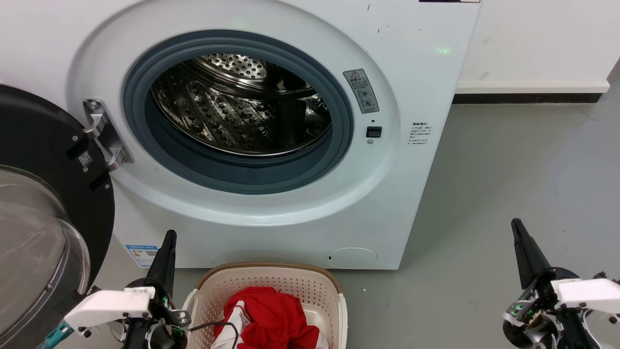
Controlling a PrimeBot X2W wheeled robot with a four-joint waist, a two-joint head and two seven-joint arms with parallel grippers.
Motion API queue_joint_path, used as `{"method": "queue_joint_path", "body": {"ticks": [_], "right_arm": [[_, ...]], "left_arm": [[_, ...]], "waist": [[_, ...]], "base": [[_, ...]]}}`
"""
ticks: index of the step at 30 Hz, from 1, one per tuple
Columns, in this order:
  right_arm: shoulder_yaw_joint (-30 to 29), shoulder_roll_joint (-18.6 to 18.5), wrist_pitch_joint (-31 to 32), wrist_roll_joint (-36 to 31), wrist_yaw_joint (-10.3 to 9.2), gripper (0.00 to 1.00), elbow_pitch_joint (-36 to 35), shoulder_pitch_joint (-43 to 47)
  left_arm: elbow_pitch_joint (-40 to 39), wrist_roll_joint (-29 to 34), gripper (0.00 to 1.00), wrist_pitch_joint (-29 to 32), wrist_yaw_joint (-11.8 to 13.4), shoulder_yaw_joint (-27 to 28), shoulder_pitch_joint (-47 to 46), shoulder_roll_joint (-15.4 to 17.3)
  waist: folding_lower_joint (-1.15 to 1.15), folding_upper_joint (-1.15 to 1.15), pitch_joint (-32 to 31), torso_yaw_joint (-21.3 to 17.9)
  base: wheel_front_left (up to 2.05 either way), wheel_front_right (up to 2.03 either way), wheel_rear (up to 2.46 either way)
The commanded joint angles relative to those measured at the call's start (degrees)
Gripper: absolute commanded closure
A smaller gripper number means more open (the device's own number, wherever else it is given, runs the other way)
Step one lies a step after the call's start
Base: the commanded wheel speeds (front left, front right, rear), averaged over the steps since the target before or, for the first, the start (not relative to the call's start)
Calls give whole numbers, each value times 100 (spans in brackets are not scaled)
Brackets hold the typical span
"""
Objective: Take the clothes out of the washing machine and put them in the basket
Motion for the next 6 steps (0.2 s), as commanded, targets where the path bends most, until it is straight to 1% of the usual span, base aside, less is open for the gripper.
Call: {"method": "queue_joint_path", "body": {"ticks": [1, 6], "right_arm": [[-12, 1, 11, 98, -2, 100, 26, -111], [-28, 8, 41, 203, -2, 100, 46, -119]], "left_arm": [[8, -84, 100, 36, -25, 34, -44, -16], [16, -189, 100, 63, -32, 46, -48, -20]], "waist": [[0, 0, 1, -1], [0, 0, 6, -6]], "base": [[0, 0, 0], [0, 0, 0]]}}
